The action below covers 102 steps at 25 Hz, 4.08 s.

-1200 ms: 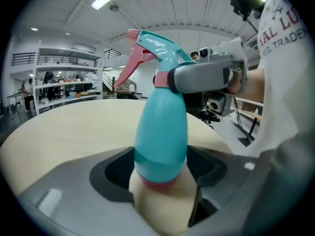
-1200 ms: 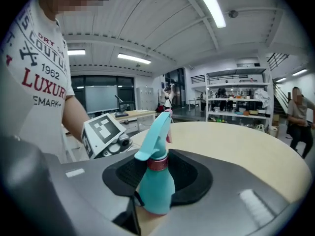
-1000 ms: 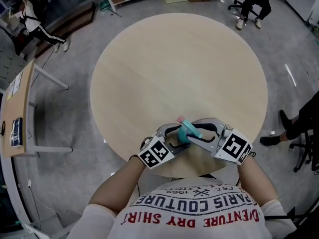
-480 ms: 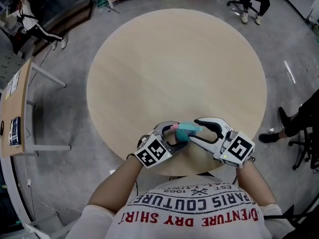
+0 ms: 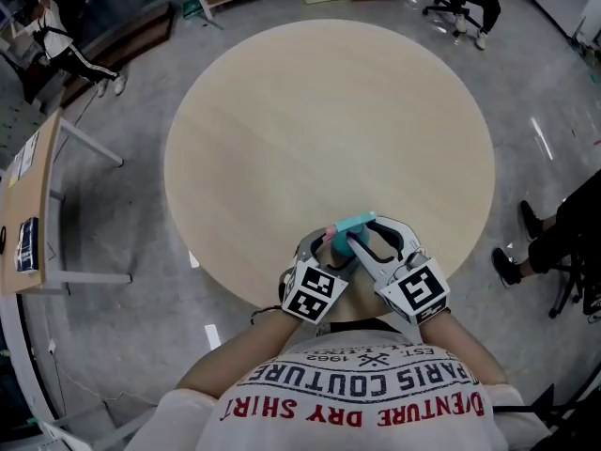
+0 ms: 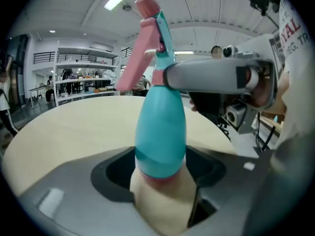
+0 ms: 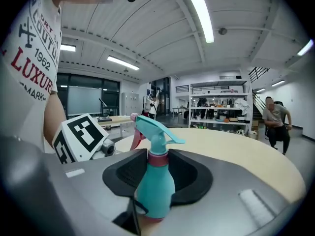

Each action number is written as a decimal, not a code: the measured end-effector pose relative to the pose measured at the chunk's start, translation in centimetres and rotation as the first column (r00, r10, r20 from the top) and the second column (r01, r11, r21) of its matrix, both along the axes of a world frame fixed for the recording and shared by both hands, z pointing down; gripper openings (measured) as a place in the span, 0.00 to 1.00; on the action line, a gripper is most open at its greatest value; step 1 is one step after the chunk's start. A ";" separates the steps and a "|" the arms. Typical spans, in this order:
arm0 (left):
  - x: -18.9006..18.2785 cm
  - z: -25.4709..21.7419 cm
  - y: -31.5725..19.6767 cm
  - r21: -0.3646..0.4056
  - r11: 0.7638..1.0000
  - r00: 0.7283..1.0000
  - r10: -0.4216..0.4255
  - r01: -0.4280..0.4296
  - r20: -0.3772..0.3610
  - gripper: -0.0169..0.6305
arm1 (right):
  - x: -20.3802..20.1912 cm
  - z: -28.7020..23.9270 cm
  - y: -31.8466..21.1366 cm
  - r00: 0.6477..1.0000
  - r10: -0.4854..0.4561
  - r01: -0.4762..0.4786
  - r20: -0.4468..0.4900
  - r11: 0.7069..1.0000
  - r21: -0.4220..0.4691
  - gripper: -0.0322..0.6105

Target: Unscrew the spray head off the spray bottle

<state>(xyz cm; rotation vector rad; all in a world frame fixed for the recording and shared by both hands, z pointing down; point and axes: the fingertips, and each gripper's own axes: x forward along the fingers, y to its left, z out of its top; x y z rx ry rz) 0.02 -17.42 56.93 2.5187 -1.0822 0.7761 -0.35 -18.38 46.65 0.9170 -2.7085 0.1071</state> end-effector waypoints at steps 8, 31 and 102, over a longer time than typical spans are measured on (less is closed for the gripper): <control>-0.7 0.1 1.9 0.038 0.927 0.927 0.371 -0.373 0.049 0.51 | -0.7 -0.1 2.6 0.930 -0.366 0.366 -0.019 0.930 -0.017 0.25; -0.3 0.3 2.4 0.014 0.997 0.997 0.069 -0.070 0.039 0.52 | -0.2 -1.9 4.7 0.984 -0.048 0.069 0.169 0.991 -0.115 0.51; -0.4 0.2 2.4 -0.019 0.953 0.951 0.302 -0.301 0.062 0.51 | 0.5 0.1 4.1 0.958 -0.280 0.284 0.056 0.954 -0.099 0.34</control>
